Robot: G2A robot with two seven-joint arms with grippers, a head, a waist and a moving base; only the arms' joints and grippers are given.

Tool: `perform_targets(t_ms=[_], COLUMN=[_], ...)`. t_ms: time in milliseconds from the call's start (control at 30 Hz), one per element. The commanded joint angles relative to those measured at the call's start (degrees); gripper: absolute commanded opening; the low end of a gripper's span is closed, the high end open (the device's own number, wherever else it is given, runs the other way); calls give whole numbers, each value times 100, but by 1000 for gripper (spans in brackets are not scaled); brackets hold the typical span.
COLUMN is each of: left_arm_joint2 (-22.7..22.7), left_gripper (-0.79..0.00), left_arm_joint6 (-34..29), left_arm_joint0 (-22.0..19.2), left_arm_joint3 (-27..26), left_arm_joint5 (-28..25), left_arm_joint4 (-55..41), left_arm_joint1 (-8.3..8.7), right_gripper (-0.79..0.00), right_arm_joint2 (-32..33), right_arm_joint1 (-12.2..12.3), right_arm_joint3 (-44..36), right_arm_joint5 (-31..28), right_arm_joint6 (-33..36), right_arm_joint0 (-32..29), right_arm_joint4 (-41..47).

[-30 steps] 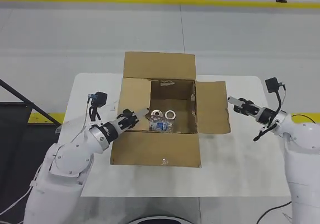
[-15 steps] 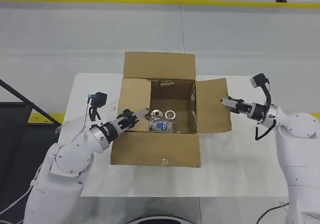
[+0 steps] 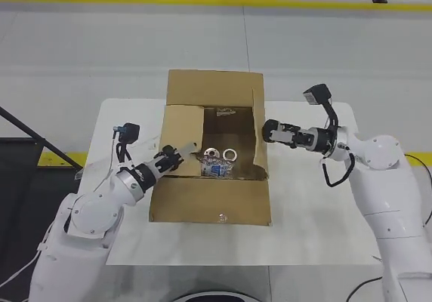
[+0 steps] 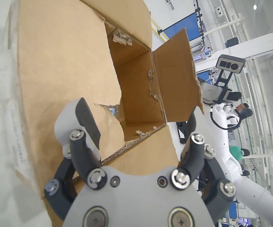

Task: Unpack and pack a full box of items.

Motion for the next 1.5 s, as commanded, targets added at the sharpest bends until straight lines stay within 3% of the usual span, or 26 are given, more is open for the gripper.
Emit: perform_targets(t_ms=[0,267,500,700,867,1067,1333,1467], left_arm_joint2=[-134,-1232,-2400,-2881,-2701,-2251,-1972,-1966], left_gripper=[0,0,0,0,0,0,0,0], left_arm_joint6=[128,87,-1476,-2995,-3724,-3688,-3518,-3453], left_arm_joint0=[41,515,1342,1765,1917,1864,1659,1585], left_arm_joint3=[-108,-589,-579,-234,-236,-270,-294,-327], left_arm_joint5=[0,-21,-542,-919,-1133,-1225,-1088,-1004], left_arm_joint4=[-108,-749,-1375,-1983,-1894,-2060,-2623,-2996], left_arm_joint1=[5,77,217,330,404,428,458,475], right_gripper=[0,0,0,0,0,0,0,0], right_arm_joint2=[-358,-1287,-1803,-1869,-1869,-1864,-1179,-946], right_arm_joint1=[-32,-115,-109,-22,-22,-22,101,122], right_arm_joint3=[125,570,592,384,384,375,214,294], right_arm_joint5=[-43,-330,-632,-949,-949,-926,-1033,-618], right_arm_joint6=[-43,-331,-633,-951,-951,-996,-2408,-3107], right_arm_joint0=[191,693,853,863,863,846,423,319], right_arm_joint4=[-47,-579,-1058,-1350,-1350,-1351,-1334,-1478])
